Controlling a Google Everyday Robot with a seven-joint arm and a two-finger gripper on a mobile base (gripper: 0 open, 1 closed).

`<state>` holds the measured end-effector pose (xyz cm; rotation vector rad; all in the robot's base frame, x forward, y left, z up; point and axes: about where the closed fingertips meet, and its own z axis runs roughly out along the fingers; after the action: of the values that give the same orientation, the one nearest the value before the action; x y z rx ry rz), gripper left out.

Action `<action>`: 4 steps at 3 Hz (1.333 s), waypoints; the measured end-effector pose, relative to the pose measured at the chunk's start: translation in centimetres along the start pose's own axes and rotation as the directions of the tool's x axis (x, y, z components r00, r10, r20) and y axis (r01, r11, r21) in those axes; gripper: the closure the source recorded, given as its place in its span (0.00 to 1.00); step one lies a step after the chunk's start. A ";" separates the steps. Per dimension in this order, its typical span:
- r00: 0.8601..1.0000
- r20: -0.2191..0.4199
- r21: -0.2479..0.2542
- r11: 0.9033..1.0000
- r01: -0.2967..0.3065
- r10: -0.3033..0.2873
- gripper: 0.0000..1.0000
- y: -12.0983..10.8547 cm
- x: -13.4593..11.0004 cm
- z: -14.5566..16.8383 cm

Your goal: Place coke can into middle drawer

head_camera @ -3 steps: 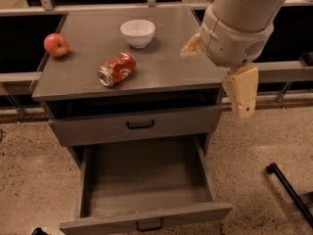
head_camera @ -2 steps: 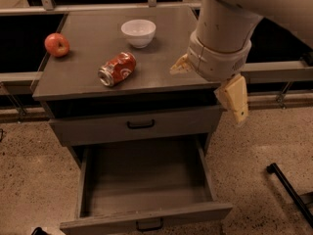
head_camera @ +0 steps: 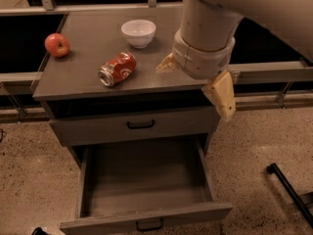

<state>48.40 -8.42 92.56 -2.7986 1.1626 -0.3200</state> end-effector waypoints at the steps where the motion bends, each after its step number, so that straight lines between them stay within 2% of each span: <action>1: 0.991 -0.036 0.035 0.991 0.129 -0.127 0.00 -4.4 -0.5 0.3; 2: 0.966 -0.071 0.072 0.964 0.255 -0.250 0.00 -10.5 -1.6 0.7; 3: 0.953 -0.062 0.075 0.951 0.300 -0.295 0.00 -14.2 -2.7 1.4; 4: 0.956 -0.045 0.037 0.956 0.291 -0.290 0.00 -18.8 -3.0 3.9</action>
Offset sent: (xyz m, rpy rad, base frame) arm 0.0850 0.1210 0.0122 -0.0679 -0.1439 0.3603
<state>60.24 7.01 91.40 -2.9351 0.7359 -0.4179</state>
